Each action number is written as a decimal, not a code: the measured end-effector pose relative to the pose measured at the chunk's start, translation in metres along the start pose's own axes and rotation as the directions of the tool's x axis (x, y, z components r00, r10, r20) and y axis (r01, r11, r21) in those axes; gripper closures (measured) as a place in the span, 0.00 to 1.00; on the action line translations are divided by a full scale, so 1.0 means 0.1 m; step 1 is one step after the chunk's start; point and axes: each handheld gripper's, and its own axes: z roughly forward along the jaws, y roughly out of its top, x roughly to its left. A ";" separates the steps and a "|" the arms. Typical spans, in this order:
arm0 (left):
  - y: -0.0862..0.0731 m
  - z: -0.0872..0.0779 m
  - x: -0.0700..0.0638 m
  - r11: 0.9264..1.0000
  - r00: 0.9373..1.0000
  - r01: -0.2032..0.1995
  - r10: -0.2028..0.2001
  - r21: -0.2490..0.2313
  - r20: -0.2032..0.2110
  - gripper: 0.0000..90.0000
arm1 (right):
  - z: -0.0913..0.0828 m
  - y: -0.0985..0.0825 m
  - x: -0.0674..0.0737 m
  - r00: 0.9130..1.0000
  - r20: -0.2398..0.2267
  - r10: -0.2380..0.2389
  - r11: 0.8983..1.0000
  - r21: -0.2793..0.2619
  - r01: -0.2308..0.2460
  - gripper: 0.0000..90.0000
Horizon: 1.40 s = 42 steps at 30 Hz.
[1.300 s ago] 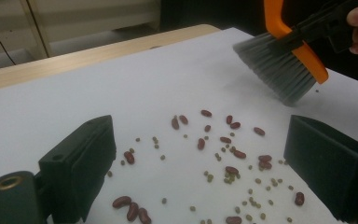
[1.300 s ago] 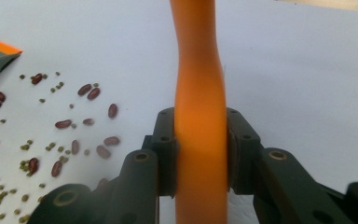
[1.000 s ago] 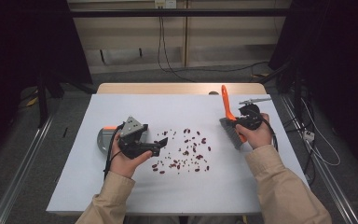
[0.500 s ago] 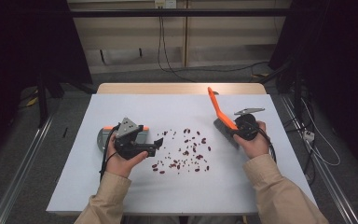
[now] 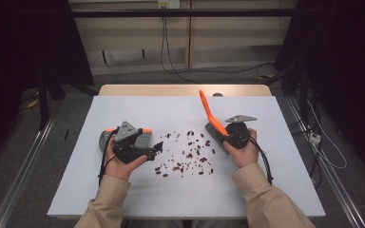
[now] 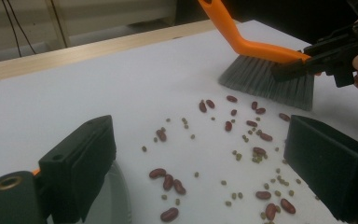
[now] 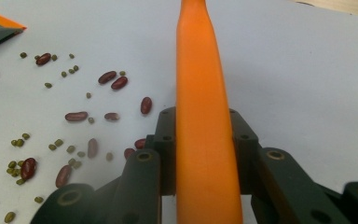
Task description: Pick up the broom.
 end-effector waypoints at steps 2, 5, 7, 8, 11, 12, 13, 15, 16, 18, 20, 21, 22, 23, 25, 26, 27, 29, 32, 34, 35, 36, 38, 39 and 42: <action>0.00 -0.01 0.01 1.000 1.000 0.006 -0.006 -0.001 -0.004 0.10 | 0.01 0.00 0.02 1.000 -0.006 0.002 1.000 -0.001 -0.002 0.79; -0.01 -0.02 0.02 1.000 1.000 0.010 -0.010 -0.007 -0.006 0.10 | -0.01 0.00 0.01 1.000 -0.022 -0.006 1.000 0.007 0.006 0.79; -0.01 -0.03 0.02 1.000 1.000 0.002 -0.002 -0.005 -0.006 0.10 | -0.04 -0.01 0.00 1.000 -0.027 -0.006 1.000 0.004 0.006 0.79; 0.00 -0.03 0.02 1.000 1.000 0.002 -0.002 -0.006 -0.007 0.10 | -0.07 -0.01 -0.02 1.000 -0.028 -0.004 1.000 -0.002 0.004 0.79; 0.00 -0.04 0.01 1.000 1.000 -0.001 0.001 -0.007 -0.006 0.10 | -0.23 0.01 -0.16 1.000 0.000 0.011 0.999 -0.035 -0.011 0.79; 0.00 -0.05 0.01 1.000 1.000 -0.004 0.003 -0.007 -0.007 0.10 | -0.29 0.01 -0.22 1.000 0.013 0.012 0.999 -0.048 -0.011 0.79; 0.00 -0.06 0.01 1.000 1.000 -0.005 0.005 -0.007 -0.007 0.10 | -0.36 0.01 -0.29 1.000 0.028 0.013 0.999 -0.054 -0.011 0.79; -0.01 -0.07 0.02 1.000 1.000 -0.009 0.009 -0.005 -0.009 0.10 | -0.50 -0.02 -0.45 0.997 0.076 0.015 0.998 -0.065 -0.011 0.79; -0.01 -0.08 0.03 1.000 1.000 -0.007 0.007 -0.004 -0.010 0.10 | -0.56 -0.05 -0.54 0.995 0.100 0.023 0.998 -0.066 -0.016 0.79; -0.02 -0.09 0.04 1.000 1.000 -0.004 0.004 -0.004 -0.012 0.10 | -0.66 -0.12 -0.72 0.988 0.151 0.036 0.997 -0.070 -0.026 0.79; -0.02 -0.10 0.05 1.000 1.000 -0.003 0.003 -0.005 -0.018 0.10 | -0.74 -0.21 -0.87 0.979 0.196 0.051 0.997 -0.067 -0.038 0.79; -0.02 -0.10 0.05 1.000 1.000 -0.006 0.006 -0.005 -0.019 0.10 | -0.76 -0.27 -0.93 0.974 0.219 0.052 0.997 -0.061 -0.040 0.79; -0.03 -0.10 0.05 1.000 1.000 -0.005 0.005 -0.004 -0.017 0.10 | -0.77 -0.34 -0.98 0.967 0.249 0.049 0.998 -0.056 -0.036 0.79; -0.03 -0.10 0.05 1.000 1.000 -0.007 0.006 -0.005 -0.017 0.10 | -0.78 -0.40 -1.02 0.963 0.266 0.051 0.998 -0.051 -0.039 0.79; -0.04 -0.08 0.05 1.000 1.000 -0.006 0.006 0.005 -0.018 0.10 | -0.76 -0.50 -1.05 0.957 0.285 0.059 0.998 -0.032 -0.052 0.79; -0.04 -0.08 0.05 1.000 1.000 -0.006 0.006 0.005 -0.017 0.10 | -0.74 -0.54 -1.04 0.956 0.290 0.049 0.999 -0.023 -0.044 0.79; -0.04 -0.07 0.04 1.000 1.000 -0.009 0.009 0.010 -0.016 0.10 | -0.71 -0.57 -1.02 0.959 0.280 0.054 0.998 -0.032 -0.047 0.79; -0.04 -0.07 0.04 1.000 1.000 -0.011 0.011 0.010 -0.016 0.10 | -0.69 -0.57 -0.94 0.957 0.289 0.031 0.999 -0.036 -0.021 0.79; -0.05 -0.06 0.04 1.000 1.000 -0.013 0.014 0.015 -0.017 0.10 | -0.64 -0.55 -0.80 0.959 0.282 0.018 0.999 -0.037 -0.008 0.79; -0.05 -0.06 0.05 1.000 1.000 -0.014 0.014 0.014 -0.016 0.10 | -0.61 -0.53 -0.70 0.969 0.243 0.047 0.998 -0.058 -0.034 0.79; -0.05 -0.07 0.05 1.000 1.000 -0.010 0.011 0.015 -0.016 0.10 | -0.58 -0.51 -0.63 0.971 0.235 0.032 0.998 -0.052 -0.020 0.79; -0.05 -0.07 0.05 1.000 1.000 -0.015 0.015 0.015 -0.017 0.10 | -0.55 -0.49 -0.55 0.972 0.235 0.014 0.999 -0.052 -0.002 0.79; -0.05 -0.08 0.05 1.000 1.000 -0.012 0.012 0.011 -0.015 0.10 | -0.47 -0.44 -0.39 0.982 0.187 0.016 0.998 -0.062 -0.005 0.79; -0.06 -0.09 0.05 1.000 1.000 -0.013 0.013 0.011 -0.017 0.10 | -0.43 -0.41 -0.29 0.980 0.196 -0.016 0.998 -0.053 0.027 0.79; -0.07 -0.10 0.06 1.000 1.000 -0.012 0.012 0.011 -0.019 0.10 | -0.30 -0.33 -0.02 0.985 0.164 -0.059 0.996 -0.056 0.069 0.79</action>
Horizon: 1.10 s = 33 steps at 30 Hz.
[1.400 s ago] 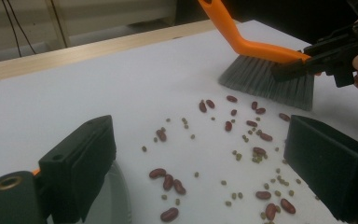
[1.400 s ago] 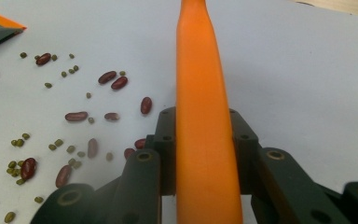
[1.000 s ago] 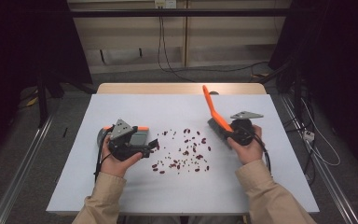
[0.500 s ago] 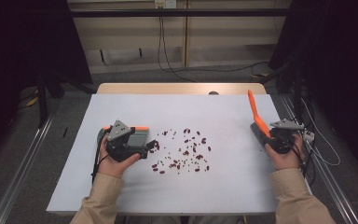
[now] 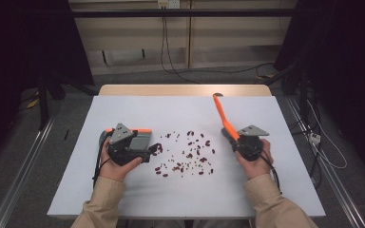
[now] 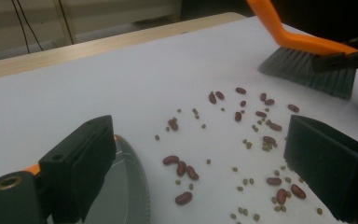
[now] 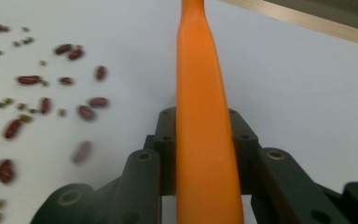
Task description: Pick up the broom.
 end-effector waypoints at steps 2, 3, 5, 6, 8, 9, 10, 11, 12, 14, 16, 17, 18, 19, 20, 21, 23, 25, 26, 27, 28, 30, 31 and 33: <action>-0.01 -0.01 0.01 1.000 1.000 0.002 -0.002 0.002 0.000 0.10 | 0.06 0.06 0.16 1.000 -0.025 -0.004 1.000 -0.013 0.004 0.79; -0.01 -0.01 0.01 1.000 1.000 0.000 0.000 0.002 -0.001 0.10 | 0.08 0.08 0.20 0.999 -0.041 0.005 1.000 -0.015 -0.005 0.79; -0.02 -0.01 0.02 1.000 1.000 0.008 -0.008 0.002 -0.002 0.10 | 0.12 0.12 0.30 0.998 -0.066 0.011 1.000 -0.026 -0.012 0.79; -0.02 -0.01 0.02 1.000 1.000 0.006 -0.006 0.002 -0.005 0.10 | 0.14 0.13 0.36 0.996 -0.083 0.020 0.999 -0.030 -0.023 0.79; -0.02 -0.01 0.03 1.000 1.000 0.003 -0.003 0.003 -0.004 0.10 | 0.17 0.15 0.43 0.996 -0.091 0.008 0.999 -0.036 -0.012 0.79; -0.02 -0.02 0.03 1.000 1.000 0.004 -0.004 0.002 -0.006 0.10 | 0.18 0.16 0.45 0.995 -0.098 0.012 0.999 -0.040 -0.016 0.79; -0.02 -0.02 0.03 1.000 1.000 0.006 -0.006 0.002 -0.005 0.10 | 0.19 0.17 0.46 0.995 -0.101 0.015 0.999 -0.044 -0.020 0.79; -0.02 -0.02 0.03 1.000 1.000 0.003 -0.003 0.003 -0.003 0.10 | 0.20 0.18 0.46 0.992 -0.125 0.029 0.998 -0.045 -0.034 0.79; -0.03 -0.02 0.03 1.000 1.000 0.004 -0.004 0.003 -0.006 0.10 | 0.21 0.18 0.45 0.991 -0.129 0.040 0.998 -0.047 -0.046 0.79; -0.03 -0.02 0.03 1.000 1.000 0.006 -0.006 0.000 -0.004 0.10 | 0.20 0.19 0.41 0.991 -0.128 0.044 0.997 -0.053 -0.051 0.79; -0.03 -0.02 0.03 1.000 1.000 0.006 -0.006 -0.002 -0.007 0.10 | 0.18 0.20 0.32 0.992 -0.113 0.063 0.995 -0.064 -0.070 0.79; -0.03 -0.01 0.03 1.000 1.000 0.008 -0.008 0.001 -0.005 0.10 | 0.16 0.20 0.26 0.992 -0.103 0.070 0.995 -0.068 -0.077 0.79; -0.04 -0.01 0.04 1.000 1.000 0.008 -0.008 0.002 -0.005 0.10 | 0.14 0.21 0.21 0.993 -0.094 0.078 0.994 -0.072 -0.085 0.79; -0.03 -0.01 0.04 1.000 1.000 0.002 -0.002 0.003 -0.005 0.10 | 0.13 0.21 0.16 0.993 -0.088 0.080 0.994 -0.073 -0.087 0.79; -0.03 -0.01 0.03 1.000 1.000 0.005 -0.005 0.006 -0.004 0.10 | 0.12 0.21 0.13 0.994 -0.080 0.077 0.994 -0.068 -0.083 0.79; -0.03 0.00 0.03 1.000 1.000 0.006 -0.006 0.006 -0.004 0.10 | 0.13 0.20 0.10 0.994 -0.079 0.073 0.995 -0.055 -0.078 0.79; -0.03 0.00 0.03 1.000 1.000 0.003 -0.003 0.008 -0.003 0.10 | 0.15 0.18 0.08 0.995 -0.071 0.063 0.997 -0.029 -0.065 0.79; -0.03 -0.01 0.03 1.000 1.000 0.004 -0.004 0.006 -0.003 0.10 | 0.18 0.14 0.07 0.995 -0.077 0.059 0.998 -0.021 -0.061 0.79; -0.04 -0.01 0.03 1.000 1.000 0.006 -0.006 0.007 -0.004 0.10 | 0.18 0.14 0.07 0.995 -0.080 0.059 0.998 -0.026 -0.061 0.79; -0.04 -0.01 0.04 1.000 1.000 0.007 -0.007 0.003 -0.004 0.10 | 0.18 0.14 0.08 0.995 -0.079 0.058 0.998 -0.023 -0.060 0.78; -0.04 -0.01 0.04 1.000 1.000 0.006 -0.006 0.005 -0.005 0.10 | 0.18 0.15 0.08 0.994 -0.087 0.064 0.998 -0.024 -0.066 0.77; -0.04 -0.01 0.04 1.000 1.000 0.006 -0.006 0.005 -0.003 0.10 | 0.17 0.17 0.09 0.994 -0.091 0.067 0.997 -0.024 -0.070 0.66; -0.04 -0.01 0.04 1.000 1.000 0.008 -0.008 0.005 -0.002 0.10 | 0.17 0.19 0.09 0.993 -0.094 0.065 0.998 -0.017 -0.067 0.64; -0.04 -0.02 0.03 1.000 1.000 0.011 -0.011 -0.003 0.000 0.10 | 0.16 0.24 0.08 0.995 -0.086 0.056 0.998 -0.013 -0.057 0.62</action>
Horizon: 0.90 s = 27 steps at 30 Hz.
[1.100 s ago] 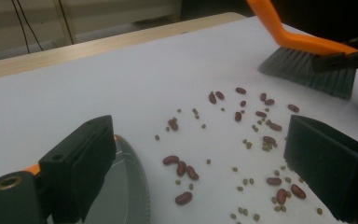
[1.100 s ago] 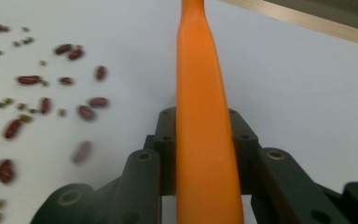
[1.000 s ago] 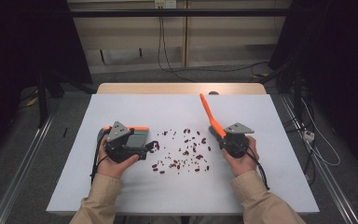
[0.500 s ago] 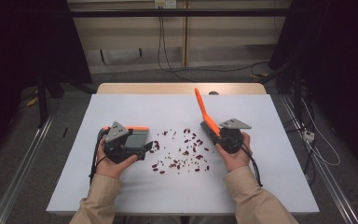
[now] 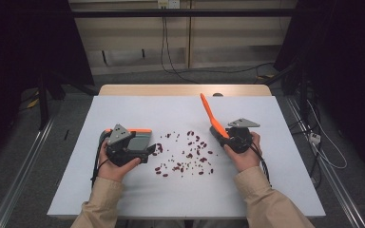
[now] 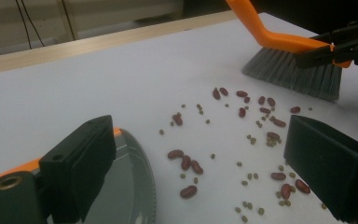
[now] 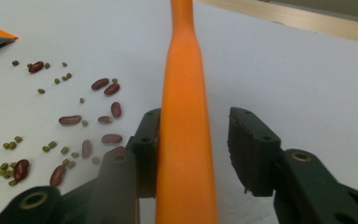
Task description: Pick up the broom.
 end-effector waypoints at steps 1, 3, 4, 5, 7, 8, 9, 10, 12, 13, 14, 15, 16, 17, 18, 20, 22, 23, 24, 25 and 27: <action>0.00 0.00 0.00 1.000 1.000 -0.004 0.004 0.004 0.000 0.10 | 0.00 0.03 0.00 1.000 0.000 -0.004 1.000 0.003 0.004 0.64; 0.00 -0.01 0.01 1.000 1.000 0.004 -0.004 0.000 -0.001 0.10 | -0.01 0.08 -0.01 1.000 -0.010 -0.010 1.000 0.015 0.010 0.71; 0.00 -0.01 0.02 1.000 1.000 0.001 -0.001 0.002 -0.001 0.10 | -0.01 0.10 -0.01 1.000 -0.015 -0.018 1.000 0.020 0.018 0.77; 0.00 -0.02 0.02 1.000 1.000 0.000 0.000 0.003 -0.002 0.10 | 0.00 0.12 -0.01 0.999 -0.013 -0.032 0.999 0.034 0.032 0.79; 0.00 -0.03 0.03 1.000 1.000 0.006 -0.006 -0.005 -0.003 0.10 | 0.01 0.13 0.00 0.999 -0.007 -0.038 0.998 0.043 0.039 0.79; -0.01 -0.03 0.03 1.000 1.000 0.008 -0.008 -0.007 -0.003 0.10 | 0.01 0.13 0.01 0.999 -0.002 -0.042 0.998 0.037 0.042 0.79; 0.00 -0.04 0.04 1.000 1.000 0.003 -0.003 -0.002 -0.002 0.10 | 0.02 0.12 0.04 0.999 0.005 -0.054 0.998 0.033 0.054 0.79; -0.01 -0.05 0.05 1.000 1.000 0.004 -0.004 -0.002 -0.005 0.10 | 0.02 0.11 0.06 0.999 0.006 -0.052 0.998 0.025 0.052 0.79; -0.01 -0.05 0.05 1.000 1.000 0.005 -0.005 -0.004 -0.005 0.10 | 0.03 0.09 0.13 0.998 0.014 -0.057 0.998 0.012 0.057 0.79; -0.01 -0.06 0.06 1.000 1.000 0.006 -0.006 -0.005 -0.005 0.10 | 0.03 0.08 0.17 0.998 0.017 -0.057 0.998 0.005 0.057 0.79; -0.01 -0.06 0.07 1.000 1.000 0.002 -0.002 -0.006 -0.005 0.10 | 0.03 0.08 0.20 0.998 0.013 -0.054 0.999 -0.004 0.054 0.79; -0.01 -0.07 0.07 1.000 1.000 0.003 -0.003 -0.004 -0.003 0.10 | 0.04 0.07 0.24 0.998 0.020 -0.059 0.998 -0.013 0.059 0.79; -0.01 -0.07 0.07 1.000 1.000 0.007 -0.007 -0.009 -0.004 0.09 | 0.04 0.06 0.28 0.997 0.024 -0.069 0.997 -0.019 0.069 0.79; -0.01 -0.08 0.08 1.000 1.000 0.006 -0.006 -0.008 -0.006 0.09 | 0.05 0.05 0.31 0.997 0.022 -0.068 0.997 -0.031 0.069 0.79; -0.02 -0.08 0.08 1.000 1.000 0.005 -0.005 -0.007 -0.005 0.09 | 0.05 0.05 0.34 0.998 0.017 -0.068 0.997 -0.035 0.068 0.79; -0.02 -0.09 0.09 1.000 1.000 0.005 -0.005 -0.009 -0.007 0.09 | 0.06 0.04 0.42 0.997 0.009 -0.073 0.996 -0.048 0.074 0.79; -0.02 -0.09 0.09 1.000 1.000 0.003 -0.003 -0.011 -0.004 0.09 | 0.07 0.04 0.49 0.997 -0.009 -0.073 0.996 -0.059 0.072 0.79; -0.02 -0.09 0.09 1.000 1.000 0.003 -0.003 -0.012 -0.004 0.09 | 0.08 0.04 0.53 0.997 -0.015 -0.081 0.995 -0.063 0.080 0.79; -0.02 -0.09 0.09 1.000 1.000 0.005 -0.005 -0.013 -0.003 0.09 | 0.08 0.04 0.56 0.997 -0.028 -0.078 0.995 -0.068 0.076 0.79; -0.02 -0.09 0.09 1.000 1.000 0.003 -0.003 -0.012 -0.004 0.09 | 0.08 0.04 0.60 0.996 -0.034 -0.085 0.994 -0.069 0.082 0.79; -0.02 -0.09 0.09 1.000 1.000 0.002 -0.002 -0.011 -0.005 0.09 | 0.09 0.04 0.65 0.995 -0.057 -0.080 0.994 -0.080 0.075 0.79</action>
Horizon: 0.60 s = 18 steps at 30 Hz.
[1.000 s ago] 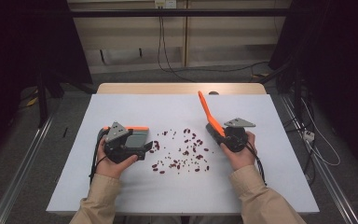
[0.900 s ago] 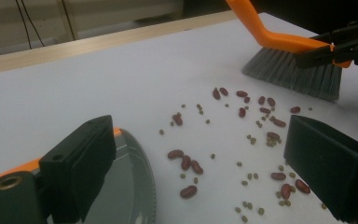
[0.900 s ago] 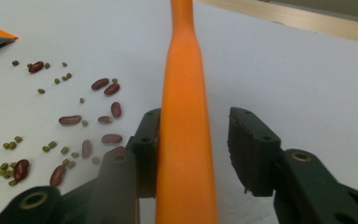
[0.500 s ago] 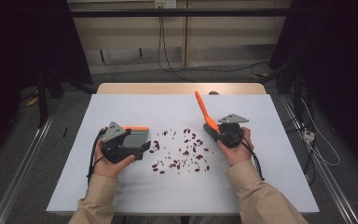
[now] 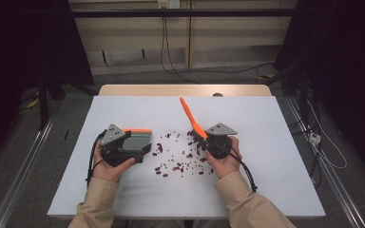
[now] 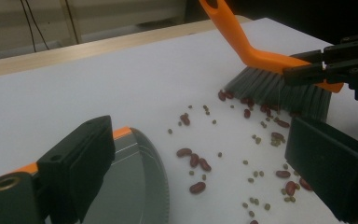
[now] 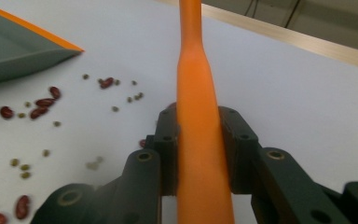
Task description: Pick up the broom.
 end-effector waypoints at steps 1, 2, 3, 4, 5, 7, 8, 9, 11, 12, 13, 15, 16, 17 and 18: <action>0.00 0.00 0.00 1.000 1.000 -0.001 0.001 0.001 0.000 0.09 | 0.00 0.00 0.02 1.000 -0.008 0.000 1.000 -0.001 0.000 0.79; 0.00 0.00 0.00 1.000 1.000 -0.002 0.002 0.004 0.001 0.09 | 0.00 0.01 0.03 1.000 -0.014 -0.004 1.000 -0.001 0.004 0.79; 0.00 0.00 -0.01 1.000 1.000 -0.003 0.003 0.003 0.000 0.09 | 0.00 0.01 0.03 1.000 -0.026 0.002 1.000 -0.004 -0.002 0.79; 0.00 0.00 0.00 1.000 1.000 -0.006 0.006 0.005 0.000 0.09 | 0.01 0.01 0.02 0.999 -0.033 0.007 1.000 -0.005 -0.007 0.79; 0.00 0.00 -0.01 1.000 1.000 -0.005 0.005 0.005 0.000 0.09 | 0.01 0.01 0.01 0.999 -0.034 0.006 1.000 -0.005 -0.006 0.79; 0.00 0.00 -0.01 1.000 1.000 -0.003 0.003 0.004 0.000 0.09 | 0.01 0.01 -0.05 0.997 -0.064 0.041 0.999 -0.005 -0.041 0.79; 0.00 0.00 -0.01 1.000 1.000 -0.003 0.003 0.004 0.000 0.09 | 0.00 0.02 -0.07 0.997 -0.060 0.037 0.999 0.001 -0.038 0.79; 0.00 0.01 -0.01 1.000 1.000 -0.003 0.003 0.005 0.000 0.09 | -0.01 0.02 -0.09 0.998 -0.055 0.039 0.999 0.004 -0.039 0.78; 0.00 0.01 -0.01 1.000 1.000 -0.002 0.002 0.004 0.000 0.09 | -0.03 0.04 -0.13 0.998 -0.051 0.045 0.999 0.004 -0.045 0.76; 0.00 0.01 -0.01 1.000 1.000 -0.002 0.002 0.004 0.001 0.09 | -0.04 0.05 -0.15 0.998 -0.046 0.042 0.999 0.007 -0.042 0.75; 0.00 0.01 -0.01 1.000 1.000 -0.003 0.003 0.004 0.001 0.09 | -0.04 0.06 -0.17 0.998 -0.051 0.045 0.999 0.011 -0.045 0.73; 0.00 0.01 -0.01 1.000 1.000 -0.007 0.007 0.007 0.002 0.09 | -0.04 0.10 -0.19 0.998 -0.044 0.038 0.999 0.028 -0.037 0.72; 0.00 0.01 -0.02 1.000 1.000 -0.009 0.009 0.010 0.001 0.09 | -0.04 0.12 -0.20 0.998 -0.051 0.035 0.999 0.038 -0.033 0.72; 0.00 0.02 -0.02 1.000 1.000 -0.008 0.008 0.010 0.002 0.09 | -0.03 0.13 -0.21 0.998 -0.048 0.031 0.998 0.050 -0.028 0.72; 0.00 0.02 -0.02 1.000 1.000 -0.006 0.006 0.010 0.002 0.09 | -0.02 0.15 -0.21 0.999 -0.046 0.022 0.998 0.067 -0.019 0.73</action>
